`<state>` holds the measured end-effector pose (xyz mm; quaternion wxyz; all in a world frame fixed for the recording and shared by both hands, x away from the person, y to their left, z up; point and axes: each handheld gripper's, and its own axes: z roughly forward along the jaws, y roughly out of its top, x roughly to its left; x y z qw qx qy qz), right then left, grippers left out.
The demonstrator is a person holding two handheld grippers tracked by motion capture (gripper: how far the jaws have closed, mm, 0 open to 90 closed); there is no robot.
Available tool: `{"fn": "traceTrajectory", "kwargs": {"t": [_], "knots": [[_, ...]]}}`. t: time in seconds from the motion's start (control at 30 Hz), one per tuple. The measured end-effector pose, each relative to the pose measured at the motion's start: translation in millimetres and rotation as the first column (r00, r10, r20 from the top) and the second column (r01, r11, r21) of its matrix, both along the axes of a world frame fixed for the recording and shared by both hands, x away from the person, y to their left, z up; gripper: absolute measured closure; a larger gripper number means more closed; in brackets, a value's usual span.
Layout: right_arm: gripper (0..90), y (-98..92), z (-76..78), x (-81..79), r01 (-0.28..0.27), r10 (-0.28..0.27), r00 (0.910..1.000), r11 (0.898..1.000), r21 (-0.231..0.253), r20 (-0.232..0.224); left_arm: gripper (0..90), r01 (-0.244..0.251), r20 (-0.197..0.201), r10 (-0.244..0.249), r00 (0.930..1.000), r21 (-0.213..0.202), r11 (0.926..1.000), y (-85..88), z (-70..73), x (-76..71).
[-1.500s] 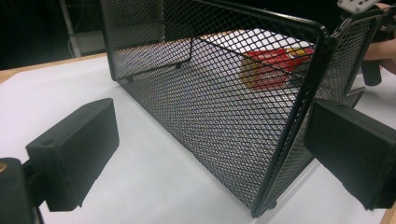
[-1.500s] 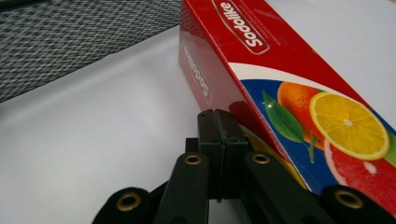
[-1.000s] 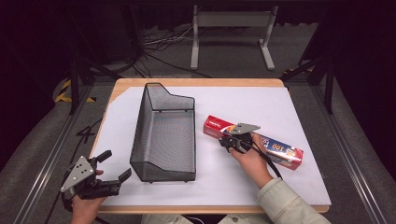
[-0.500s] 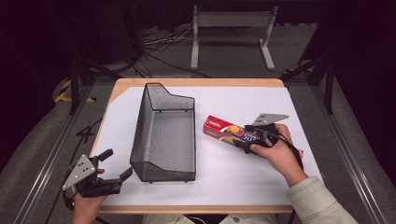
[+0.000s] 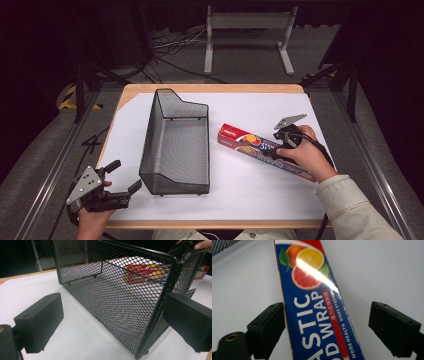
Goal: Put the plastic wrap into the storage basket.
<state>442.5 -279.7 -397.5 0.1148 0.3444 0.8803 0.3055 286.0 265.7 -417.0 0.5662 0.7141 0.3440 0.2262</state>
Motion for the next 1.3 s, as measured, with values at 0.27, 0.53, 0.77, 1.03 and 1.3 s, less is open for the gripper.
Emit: {"fn": "traceTrajectory", "kwargs": {"t": [0.27, 0.53, 0.77, 1.03, 1.3], "knots": [[25.0, 5.6, -12.6, 3.4, -0.076, 0.06, 0.9929, 0.984, -0.159, -0.103, 4.2, 0.001, 0.003, -0.001, 1.0, -0.001, 1.0, -0.1, 0.4, -0.5], [36.4, 8.7, -9.7, 0.4, -0.127, 0.11, 0.9891, 0.975, -0.185, -0.098, 4.1, 0.001, 0.004, -0.001, 1.0, 0.002, 1.0, 0.1, 0.2, -0.3], [39.3, 13.3, -3.0, -6.3, -0.122, 0.103, 0.9894, 0.973, -0.197, -0.102, 4.2, 0.002, 0.002, -0.002, 1.0, 0.005, 1.0, 0.4, 0.2, -0.2], [39.8, 14.9, 17.5, -15.2, -0.093, 0.09, 0.9955, 0.986, -0.14, -0.029, 4.1, -0.002, 0.004, 0.002, 1.0, -0.002, 1.0, 0.1, 0.0, -0.4], [39.9, 17.1, 49.9, -27.3, -0.062, 0.063, 0.9969, 0.998, -0.004, 0.049, 4.2, -0.002, 0.004, 0.002, 1.0, -0.002, 1.0, 0.4, 0.4, -0.6]]}}
